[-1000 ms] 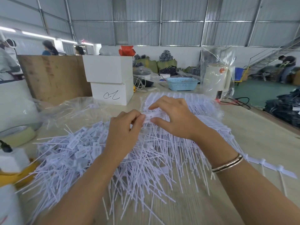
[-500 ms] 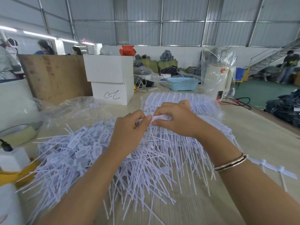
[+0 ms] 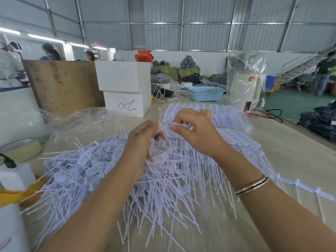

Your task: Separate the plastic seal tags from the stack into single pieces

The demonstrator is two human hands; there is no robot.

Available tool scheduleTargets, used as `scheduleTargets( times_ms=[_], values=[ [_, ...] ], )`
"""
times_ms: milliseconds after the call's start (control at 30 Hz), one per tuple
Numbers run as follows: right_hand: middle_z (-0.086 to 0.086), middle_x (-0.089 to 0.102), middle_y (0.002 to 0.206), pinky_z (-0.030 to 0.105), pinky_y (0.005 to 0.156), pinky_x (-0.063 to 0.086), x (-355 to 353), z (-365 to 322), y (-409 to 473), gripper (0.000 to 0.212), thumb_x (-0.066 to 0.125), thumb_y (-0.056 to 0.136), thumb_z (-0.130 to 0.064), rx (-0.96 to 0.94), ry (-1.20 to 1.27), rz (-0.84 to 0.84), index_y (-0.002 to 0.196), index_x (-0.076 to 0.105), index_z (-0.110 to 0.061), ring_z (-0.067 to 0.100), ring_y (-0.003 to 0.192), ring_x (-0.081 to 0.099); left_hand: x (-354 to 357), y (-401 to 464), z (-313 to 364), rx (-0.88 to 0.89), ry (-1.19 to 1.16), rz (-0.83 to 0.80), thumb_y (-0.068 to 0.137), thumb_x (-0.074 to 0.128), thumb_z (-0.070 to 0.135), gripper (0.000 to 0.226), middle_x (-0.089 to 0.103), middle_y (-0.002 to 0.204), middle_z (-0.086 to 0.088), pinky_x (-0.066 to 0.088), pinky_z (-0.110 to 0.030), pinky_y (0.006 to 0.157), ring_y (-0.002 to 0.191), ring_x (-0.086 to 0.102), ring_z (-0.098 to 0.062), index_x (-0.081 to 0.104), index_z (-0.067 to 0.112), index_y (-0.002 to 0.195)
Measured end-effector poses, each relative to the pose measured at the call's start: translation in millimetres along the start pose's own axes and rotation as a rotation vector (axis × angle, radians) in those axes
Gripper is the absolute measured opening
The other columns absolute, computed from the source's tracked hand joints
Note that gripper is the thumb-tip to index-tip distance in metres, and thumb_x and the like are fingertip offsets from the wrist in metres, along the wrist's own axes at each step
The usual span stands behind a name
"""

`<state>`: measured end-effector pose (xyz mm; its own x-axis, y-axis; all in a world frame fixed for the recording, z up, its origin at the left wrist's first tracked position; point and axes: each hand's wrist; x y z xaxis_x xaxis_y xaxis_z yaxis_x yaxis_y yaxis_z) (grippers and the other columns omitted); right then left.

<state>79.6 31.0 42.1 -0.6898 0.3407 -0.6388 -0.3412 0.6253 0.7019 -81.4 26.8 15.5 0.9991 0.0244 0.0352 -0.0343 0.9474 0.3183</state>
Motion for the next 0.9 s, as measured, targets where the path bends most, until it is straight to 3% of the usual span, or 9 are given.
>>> scheduleTargets(
  times_ms=[100,200,300,433,500,567,667,733,900],
  values=[
    [-0.017,0.050,0.066,0.040,0.085,0.024,-9.4,4.4,0.9,0.022,0.065,0.088,-0.022,0.066,0.128,0.106,0.068,0.056,-0.018,0.002,0.070,0.047,-13.5,8.3,-0.3,0.040,-0.012,0.122,0.097,0.048,0.035,0.043,0.059,0.058,0.012,0.037,-0.023,0.061,0.056,0.047,-0.003,0.057,0.021,0.057],
    [-0.024,0.054,0.075,0.036,0.086,0.021,-14.5,5.9,2.6,0.016,0.066,0.086,-0.033,0.070,0.045,0.068,0.071,0.059,-0.034,0.000,0.075,0.051,-20.9,10.4,-8.4,0.268,0.434,0.180,0.097,0.048,0.034,0.040,0.059,0.055,0.009,0.039,-0.020,0.061,0.053,0.047,-0.002,0.054,0.022,0.059],
    [-0.016,0.053,0.087,0.040,0.087,0.037,-13.3,7.3,4.7,0.010,0.066,0.086,-0.033,0.048,-0.040,0.002,0.090,0.069,-0.024,0.013,0.085,0.055,-20.8,11.1,-17.9,0.457,1.009,0.250,0.094,0.051,0.035,0.037,0.044,0.051,0.009,0.029,-0.033,0.073,0.065,0.048,-0.018,0.053,0.018,0.062],
    [-0.012,0.047,0.097,0.033,0.082,0.047,-14.3,9.8,5.8,0.023,0.062,0.089,-0.022,0.032,-0.083,-0.088,0.112,0.063,-0.019,0.008,0.088,0.047,-23.4,9.2,-22.1,0.459,1.315,0.276,0.089,0.055,0.042,0.033,0.061,0.071,-0.001,0.026,-0.037,0.075,0.079,0.054,-0.027,0.066,0.017,0.070],
    [-0.022,0.042,0.096,0.008,0.081,0.037,-12.4,9.4,5.0,0.037,0.059,0.087,-0.009,0.003,-0.074,-0.126,0.123,0.055,-0.019,-0.002,0.089,0.039,-22.7,8.3,-21.6,0.464,1.305,0.285,0.089,0.052,0.045,0.032,0.064,0.087,-0.002,0.028,-0.038,0.078,0.087,0.055,-0.027,0.068,0.018,0.084],
    [-0.023,0.039,0.097,-0.001,0.077,0.029,-9.5,7.5,3.8,0.048,0.056,0.086,-0.004,0.020,-0.048,-0.153,0.130,0.047,-0.018,-0.006,0.085,0.036,-18.6,6.2,-16.1,0.530,1.135,0.224,0.092,0.045,0.048,0.037,0.064,0.096,0.000,0.031,-0.037,0.081,0.093,0.057,-0.024,0.066,0.018,0.098],
    [-0.007,0.043,0.104,0.000,0.077,0.030,-4.3,4.3,2.4,0.049,0.057,0.087,-0.005,0.016,-0.004,-0.173,0.132,0.042,-0.016,-0.003,0.088,0.040,-6.2,-0.3,-6.9,0.560,0.728,0.053,0.090,0.037,0.053,0.045,0.061,0.086,0.010,0.041,-0.031,0.078,0.084,0.057,-0.010,0.064,0.018,0.102],
    [-0.004,0.045,0.106,0.003,0.078,0.032,-1.2,1.5,2.5,0.045,0.059,0.088,-0.008,-0.010,0.034,-0.184,0.130,0.044,-0.013,0.000,0.093,0.043,3.1,-3.4,-6.2,0.502,0.605,-0.010,0.090,0.046,0.051,0.036,0.060,0.075,0.010,0.037,-0.017,0.064,0.068,0.053,-0.001,0.063,0.019,0.092],
    [-0.024,0.040,0.102,0.002,0.078,0.030,-8.3,6.5,4.5,0.033,0.062,0.089,-0.014,0.017,0.052,-0.242,0.121,0.055,-0.016,-0.017,0.094,0.041,1.9,-3.4,-7.5,0.414,0.469,0.010,0.093,0.056,0.029,0.022,0.065,0.070,-0.002,0.034,-0.013,0.049,0.045,0.042,-0.004,0.059,0.013,0.078]
  ],
)
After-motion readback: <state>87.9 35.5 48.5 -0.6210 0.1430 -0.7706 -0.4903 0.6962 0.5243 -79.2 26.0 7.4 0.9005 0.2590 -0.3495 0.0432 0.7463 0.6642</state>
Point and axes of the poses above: each hand's wrist, its own y-axis towards the middle knuckle, its own x-axis out of the palm, z = x × y
